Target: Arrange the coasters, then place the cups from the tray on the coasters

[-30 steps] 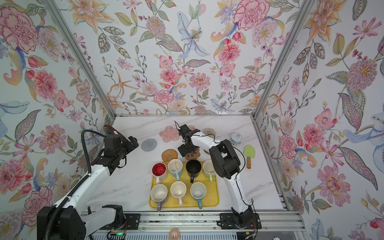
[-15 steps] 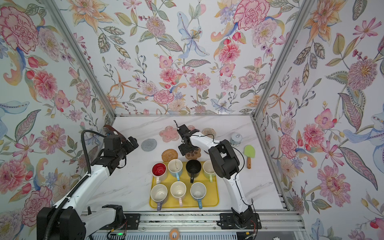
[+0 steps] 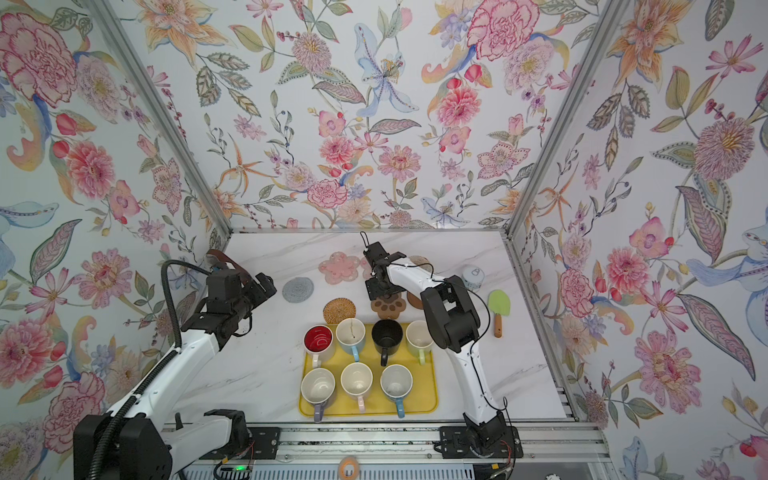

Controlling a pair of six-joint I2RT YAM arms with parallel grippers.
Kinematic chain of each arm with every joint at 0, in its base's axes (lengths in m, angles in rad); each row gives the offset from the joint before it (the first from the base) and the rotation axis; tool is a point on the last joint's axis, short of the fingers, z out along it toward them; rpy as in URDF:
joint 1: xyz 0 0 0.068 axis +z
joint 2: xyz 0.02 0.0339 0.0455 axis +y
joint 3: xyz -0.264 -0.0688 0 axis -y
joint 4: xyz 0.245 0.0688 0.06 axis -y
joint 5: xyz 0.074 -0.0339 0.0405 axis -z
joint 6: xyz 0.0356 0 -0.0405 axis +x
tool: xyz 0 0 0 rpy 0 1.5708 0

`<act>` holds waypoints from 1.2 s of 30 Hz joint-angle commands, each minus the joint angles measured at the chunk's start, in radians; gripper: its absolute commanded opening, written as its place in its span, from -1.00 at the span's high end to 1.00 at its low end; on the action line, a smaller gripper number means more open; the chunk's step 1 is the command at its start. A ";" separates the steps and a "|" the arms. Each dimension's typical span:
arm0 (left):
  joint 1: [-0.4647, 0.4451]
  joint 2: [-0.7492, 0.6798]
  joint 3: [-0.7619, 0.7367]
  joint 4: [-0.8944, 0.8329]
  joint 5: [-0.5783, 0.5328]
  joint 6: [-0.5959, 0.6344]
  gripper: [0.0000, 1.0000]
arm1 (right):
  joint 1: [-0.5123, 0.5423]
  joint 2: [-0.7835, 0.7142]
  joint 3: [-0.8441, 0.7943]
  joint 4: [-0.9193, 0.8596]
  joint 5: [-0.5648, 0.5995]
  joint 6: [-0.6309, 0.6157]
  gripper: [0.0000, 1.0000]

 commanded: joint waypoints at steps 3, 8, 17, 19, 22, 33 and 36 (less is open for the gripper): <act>0.011 -0.003 0.027 -0.008 0.005 0.006 -0.98 | 0.002 0.037 0.020 -0.031 0.002 0.019 -0.77; 0.011 -0.003 0.023 -0.005 0.010 0.004 -0.98 | -0.002 0.038 0.034 -0.030 -0.019 0.038 -0.75; 0.013 0.019 0.050 -0.028 0.037 0.032 -0.98 | -0.016 -0.034 0.061 -0.031 -0.055 0.085 -0.84; 0.013 0.034 0.063 -0.040 0.054 0.040 -0.98 | -0.020 -0.069 0.078 -0.030 -0.055 0.085 -0.88; 0.010 0.064 0.089 -0.067 0.087 0.049 -0.96 | -0.020 -0.132 0.092 -0.028 -0.057 0.085 -0.94; -0.188 0.283 0.304 -0.276 0.041 0.092 -0.82 | -0.103 -0.492 -0.236 0.192 -0.060 0.128 -0.98; -0.271 0.358 0.365 -0.302 0.031 0.075 -0.76 | -0.133 -0.556 -0.323 0.224 -0.070 0.152 -0.98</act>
